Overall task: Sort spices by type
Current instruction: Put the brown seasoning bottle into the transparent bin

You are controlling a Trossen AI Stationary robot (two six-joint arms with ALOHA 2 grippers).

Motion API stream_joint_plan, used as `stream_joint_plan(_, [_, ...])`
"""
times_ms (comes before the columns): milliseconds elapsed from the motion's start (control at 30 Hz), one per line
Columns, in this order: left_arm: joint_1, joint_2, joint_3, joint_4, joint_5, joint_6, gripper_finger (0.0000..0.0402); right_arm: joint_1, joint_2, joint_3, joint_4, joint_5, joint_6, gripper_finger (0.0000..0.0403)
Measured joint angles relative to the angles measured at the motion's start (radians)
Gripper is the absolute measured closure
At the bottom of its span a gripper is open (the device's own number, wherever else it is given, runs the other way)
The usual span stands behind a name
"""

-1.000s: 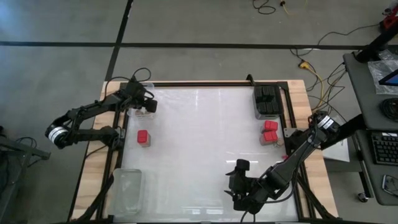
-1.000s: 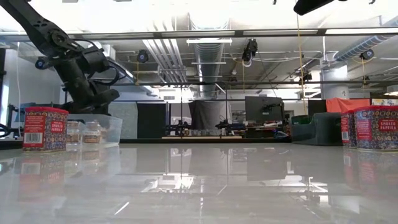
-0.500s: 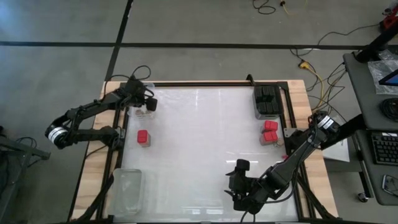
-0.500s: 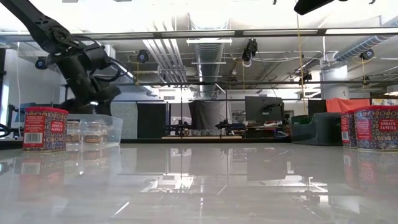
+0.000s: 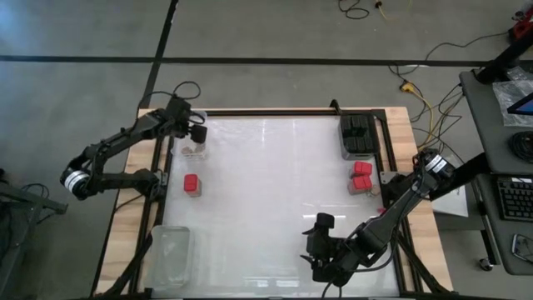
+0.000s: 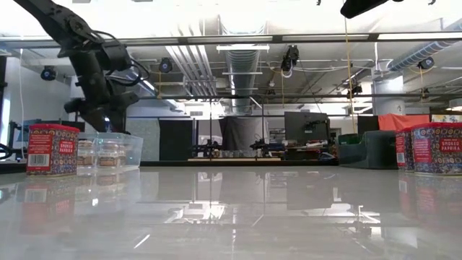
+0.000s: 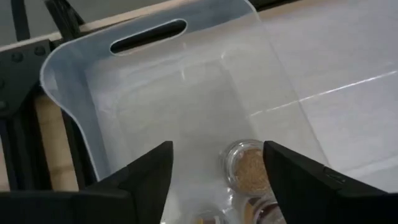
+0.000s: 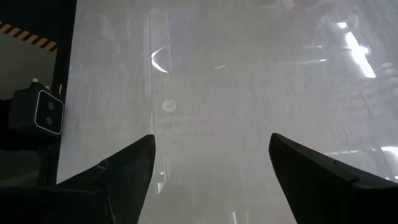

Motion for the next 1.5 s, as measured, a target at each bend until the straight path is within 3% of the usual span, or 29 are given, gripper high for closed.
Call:
stream_joint_plan(133, [-0.002, 0.004, 0.008, -0.003, -0.008, -0.067, 0.0213, 0.0, 0.0, 0.0, 0.0, 0.0, 0.003, 0.0109])
stream_joint_plan(400, [-0.013, 0.082, 0.012, 0.042, -0.068, -0.148, 0.0371, 0.004, 0.0, 0.0, 0.001, 0.0, 0.019, 0.0123])
stream_joint_plan(467, [-0.013, 0.11, 0.008, 0.046, -0.068, -0.167, 0.0393, 0.004, 0.0, 0.0, 0.001, -0.001, 0.019, 0.0125])
stream_joint_plan(800, [-0.013, 0.2, 0.007, 0.041, -0.068, -0.194, 0.04, 0.032, 0.0, 0.0, 0.0, -0.008, 0.052, 0.0121])
stream_joint_plan(1133, [-0.016, 0.171, 0.006, 0.043, -0.064, -0.192, 0.04, 0.035, 0.0, 0.0, -0.002, -0.01, 0.058, 0.0106])
stream_joint_plan(1233, [-0.018, 0.164, 0.006, 0.043, -0.023, -0.186, 0.04, 0.035, 0.0, 0.0, -0.002, -0.011, 0.056, 0.0104])
stream_joint_plan(1500, [-0.023, 0.171, 0.006, 0.038, -0.016, -0.186, 0.04, 0.035, 0.0, 0.0, -0.002, -0.012, 0.063, 0.0117])
